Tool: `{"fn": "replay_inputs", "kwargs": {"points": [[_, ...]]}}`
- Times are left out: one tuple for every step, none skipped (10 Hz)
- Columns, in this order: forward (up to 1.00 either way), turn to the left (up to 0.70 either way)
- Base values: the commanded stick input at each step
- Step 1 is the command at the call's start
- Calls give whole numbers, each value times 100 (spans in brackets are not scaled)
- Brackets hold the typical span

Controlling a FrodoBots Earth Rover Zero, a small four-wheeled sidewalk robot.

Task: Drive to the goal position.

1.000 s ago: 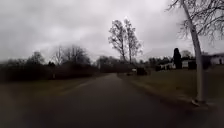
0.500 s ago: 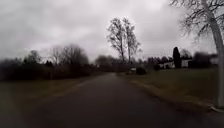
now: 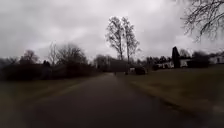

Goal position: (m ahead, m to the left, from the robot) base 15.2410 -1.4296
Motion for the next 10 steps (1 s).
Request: {"fn": "replay_inputs", "kwargs": {"points": [[100,0],[100,0],[100,0],[100,0],[100,0],[100,0],[100,0],[100,0],[100,0],[100,0]]}}
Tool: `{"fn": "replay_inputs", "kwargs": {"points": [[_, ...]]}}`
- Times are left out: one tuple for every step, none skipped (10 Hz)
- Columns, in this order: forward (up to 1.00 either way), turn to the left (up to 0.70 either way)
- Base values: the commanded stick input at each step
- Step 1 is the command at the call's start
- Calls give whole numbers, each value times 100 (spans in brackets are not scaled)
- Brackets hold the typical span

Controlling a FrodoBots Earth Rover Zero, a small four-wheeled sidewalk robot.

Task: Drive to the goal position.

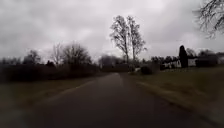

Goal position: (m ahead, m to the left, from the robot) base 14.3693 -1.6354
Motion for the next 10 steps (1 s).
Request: {"fn": "replay_inputs", "kwargs": {"points": [[100,0],[100,0],[100,0],[100,0],[100,0],[100,0],[100,0],[100,0],[100,1],[100,11]]}}
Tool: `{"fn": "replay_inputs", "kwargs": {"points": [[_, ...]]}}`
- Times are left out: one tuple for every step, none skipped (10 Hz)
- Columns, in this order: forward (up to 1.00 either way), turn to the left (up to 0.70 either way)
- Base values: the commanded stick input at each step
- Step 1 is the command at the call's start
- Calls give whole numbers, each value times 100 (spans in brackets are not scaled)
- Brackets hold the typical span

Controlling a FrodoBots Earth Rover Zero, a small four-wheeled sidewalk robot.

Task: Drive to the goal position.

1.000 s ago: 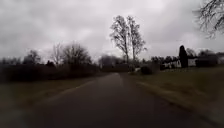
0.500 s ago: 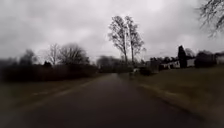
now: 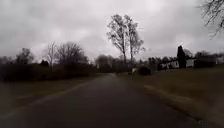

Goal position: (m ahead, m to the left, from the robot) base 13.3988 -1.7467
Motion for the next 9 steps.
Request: {"fn": "replay_inputs", "kwargs": {"points": [[100,37],[100,40],[100,18],[100,0],[100,0],[100,0],[100,0],[100,0],[100,0]]}}
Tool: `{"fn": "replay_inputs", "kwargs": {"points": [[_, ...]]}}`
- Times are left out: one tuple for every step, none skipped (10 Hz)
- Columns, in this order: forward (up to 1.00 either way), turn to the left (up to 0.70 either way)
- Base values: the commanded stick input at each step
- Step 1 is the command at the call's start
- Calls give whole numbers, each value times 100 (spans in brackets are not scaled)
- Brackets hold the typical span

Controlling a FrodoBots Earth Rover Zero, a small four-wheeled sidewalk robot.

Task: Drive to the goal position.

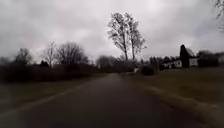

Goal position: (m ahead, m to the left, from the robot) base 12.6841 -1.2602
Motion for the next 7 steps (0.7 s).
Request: {"fn": "replay_inputs", "kwargs": {"points": [[100,0],[100,0],[100,0],[100,0],[100,0],[100,0],[100,0]]}}
